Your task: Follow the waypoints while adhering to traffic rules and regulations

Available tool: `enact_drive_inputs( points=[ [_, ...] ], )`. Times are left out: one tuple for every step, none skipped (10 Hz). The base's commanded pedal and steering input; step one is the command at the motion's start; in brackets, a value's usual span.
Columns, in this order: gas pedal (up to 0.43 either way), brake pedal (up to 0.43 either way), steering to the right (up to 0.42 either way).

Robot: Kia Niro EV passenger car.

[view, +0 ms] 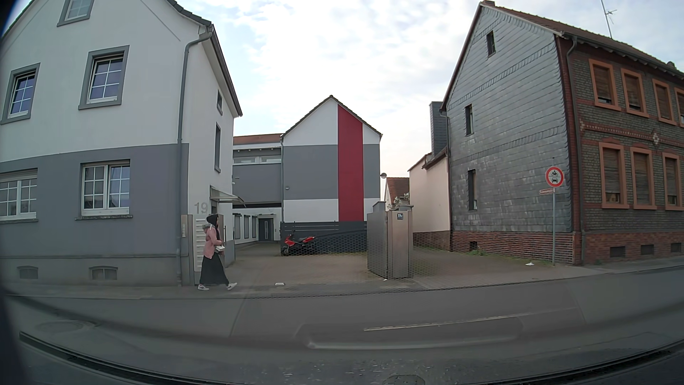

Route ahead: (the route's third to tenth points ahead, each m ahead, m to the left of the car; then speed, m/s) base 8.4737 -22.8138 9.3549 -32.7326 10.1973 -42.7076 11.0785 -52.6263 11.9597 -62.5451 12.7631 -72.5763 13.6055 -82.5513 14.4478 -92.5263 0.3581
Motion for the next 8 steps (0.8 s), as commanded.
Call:
enact_drive_inputs(
  points=[
    [0.000, 0.000, 0.286],
    [0.000, 0.000, 0.286],
    [0.000, 0.000, 0.286],
    [0.000, 0.000, 0.286],
    [0.000, 0.000, 0.286],
    [0.000, 0.000, 0.286],
    [0.000, 0.000, 0.287],
    [0.000, 0.000, 0.293]
  ],
)
